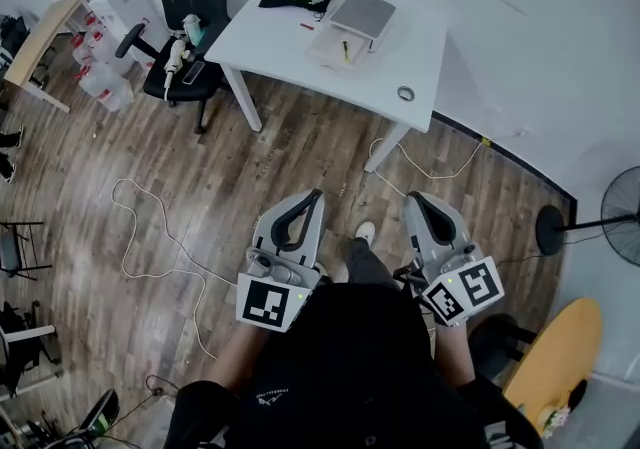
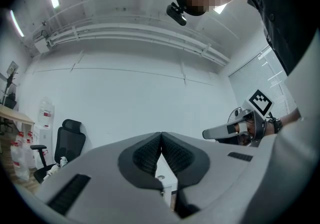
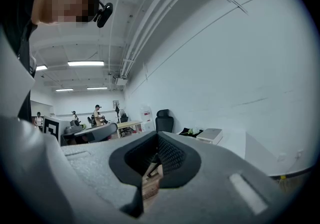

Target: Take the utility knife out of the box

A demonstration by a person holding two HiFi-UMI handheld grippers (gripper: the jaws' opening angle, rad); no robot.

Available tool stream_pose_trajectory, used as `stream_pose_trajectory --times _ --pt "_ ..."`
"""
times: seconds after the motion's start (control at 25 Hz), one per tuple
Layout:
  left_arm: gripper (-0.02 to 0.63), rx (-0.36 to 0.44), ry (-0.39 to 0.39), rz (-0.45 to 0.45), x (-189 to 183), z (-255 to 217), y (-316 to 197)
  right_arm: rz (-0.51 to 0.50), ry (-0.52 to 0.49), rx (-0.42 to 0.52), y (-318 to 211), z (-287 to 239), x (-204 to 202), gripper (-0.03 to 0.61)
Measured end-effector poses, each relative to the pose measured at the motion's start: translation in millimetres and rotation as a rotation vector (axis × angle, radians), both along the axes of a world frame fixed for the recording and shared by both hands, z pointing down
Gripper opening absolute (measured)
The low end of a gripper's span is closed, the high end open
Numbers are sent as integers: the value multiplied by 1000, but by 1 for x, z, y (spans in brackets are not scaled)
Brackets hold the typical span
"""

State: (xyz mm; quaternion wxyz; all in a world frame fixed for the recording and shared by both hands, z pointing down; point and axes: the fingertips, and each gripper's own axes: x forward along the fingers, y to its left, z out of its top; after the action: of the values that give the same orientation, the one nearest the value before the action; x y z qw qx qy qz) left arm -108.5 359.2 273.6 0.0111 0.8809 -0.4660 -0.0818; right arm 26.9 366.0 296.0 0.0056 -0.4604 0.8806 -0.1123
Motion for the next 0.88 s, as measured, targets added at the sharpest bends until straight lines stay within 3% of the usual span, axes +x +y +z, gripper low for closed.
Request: stream_pose_trajectory --times 0.52,0.88 --pt "5 -27 -17 -187 -39 13 -75 -130 -8 -14 -102 14 -19 5" --pt "5 -35 -43 -239 -9 7 -165 -217 -23 -18 -203 10 -4 5"
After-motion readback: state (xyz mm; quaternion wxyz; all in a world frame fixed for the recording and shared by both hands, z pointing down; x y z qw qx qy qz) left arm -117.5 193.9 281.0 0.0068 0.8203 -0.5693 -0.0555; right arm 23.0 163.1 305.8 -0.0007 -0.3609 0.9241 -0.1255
